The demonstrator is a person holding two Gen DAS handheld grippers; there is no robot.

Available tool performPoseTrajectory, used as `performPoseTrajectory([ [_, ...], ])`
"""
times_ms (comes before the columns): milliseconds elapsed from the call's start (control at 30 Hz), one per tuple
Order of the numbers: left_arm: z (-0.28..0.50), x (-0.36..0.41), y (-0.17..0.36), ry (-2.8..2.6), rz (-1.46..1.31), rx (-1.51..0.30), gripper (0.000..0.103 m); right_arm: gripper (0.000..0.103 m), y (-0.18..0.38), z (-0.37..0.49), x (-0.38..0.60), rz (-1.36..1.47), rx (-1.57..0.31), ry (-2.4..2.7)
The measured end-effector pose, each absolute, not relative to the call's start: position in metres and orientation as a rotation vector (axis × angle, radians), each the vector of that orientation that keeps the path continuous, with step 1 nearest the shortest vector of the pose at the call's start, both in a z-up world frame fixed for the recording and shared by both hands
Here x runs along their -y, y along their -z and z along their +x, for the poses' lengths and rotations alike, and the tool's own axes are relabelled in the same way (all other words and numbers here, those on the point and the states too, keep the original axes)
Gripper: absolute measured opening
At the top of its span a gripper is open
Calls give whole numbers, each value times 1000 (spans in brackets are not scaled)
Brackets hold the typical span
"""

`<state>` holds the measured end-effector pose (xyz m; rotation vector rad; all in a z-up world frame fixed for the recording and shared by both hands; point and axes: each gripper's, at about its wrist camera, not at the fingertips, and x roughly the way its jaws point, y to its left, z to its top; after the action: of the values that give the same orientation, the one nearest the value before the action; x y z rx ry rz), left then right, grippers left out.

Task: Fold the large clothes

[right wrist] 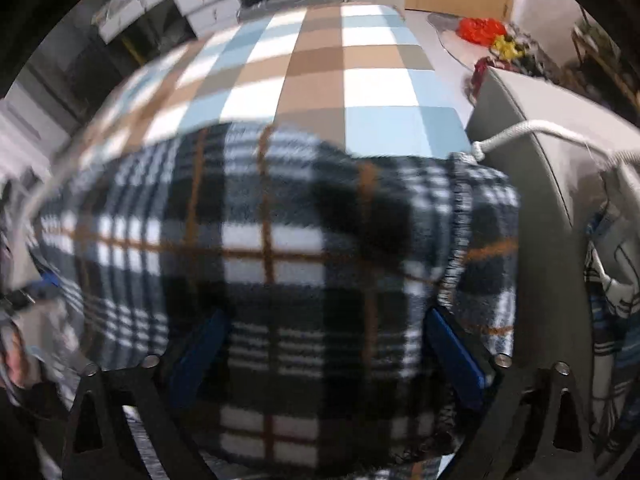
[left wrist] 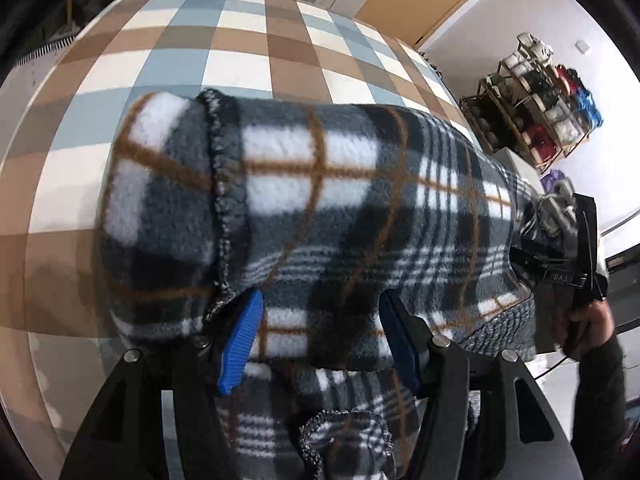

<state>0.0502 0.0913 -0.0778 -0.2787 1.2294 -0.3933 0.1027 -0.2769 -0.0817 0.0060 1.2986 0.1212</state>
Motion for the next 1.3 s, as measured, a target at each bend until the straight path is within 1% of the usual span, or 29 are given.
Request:
performPoseTrajectory([
  [67,49,-85,69,386,-235,-1249,55,103,83,103,263,-113,-1326,-101],
  [100,49,-85,64,396,-238,-1258,55,103,80,104,262,-122,-1334,-96],
  [167,48,-88,44,451,-274,-1239,55,103,60,106,266,-56,-1318,-120],
  [267,43,-79,-11,564,-254,-1135,55,103,15,107,276,75,-1211,-179],
  [367,52,-61,-47,573,-179,-1050,55,103,-12,115,273,83,-1148,-187],
  [400,59,-57,-48,569,-164,-1048,55,103,-15,119,271,71,-1147,-183],
  [467,79,-50,-36,552,-139,-1087,55,103,-8,134,261,27,-1189,-161],
  [600,101,-61,16,492,-187,-1214,55,103,24,158,251,-29,-1299,-104],
  [667,98,-68,40,496,-229,-1232,55,103,46,161,254,-67,-1346,-49],
  [733,89,-64,49,526,-238,-1231,55,103,62,164,258,-70,-1370,-49],
  [867,72,-64,73,565,-282,-1247,55,103,75,165,263,-68,-1363,-66],
  [967,66,-74,74,590,-326,-1204,54,103,82,164,258,-104,-1358,-58],
  [1133,61,-91,64,609,-364,-1209,55,103,77,165,250,-133,-1367,-27],
  [1200,53,-103,56,636,-387,-1179,55,103,59,165,245,-130,-1361,-2],
  [1267,53,-116,46,675,-436,-1163,55,103,22,157,230,-45,-1262,-80],
  [1300,54,-128,37,691,-487,-1128,55,103,11,155,220,-20,-1239,-127],
])
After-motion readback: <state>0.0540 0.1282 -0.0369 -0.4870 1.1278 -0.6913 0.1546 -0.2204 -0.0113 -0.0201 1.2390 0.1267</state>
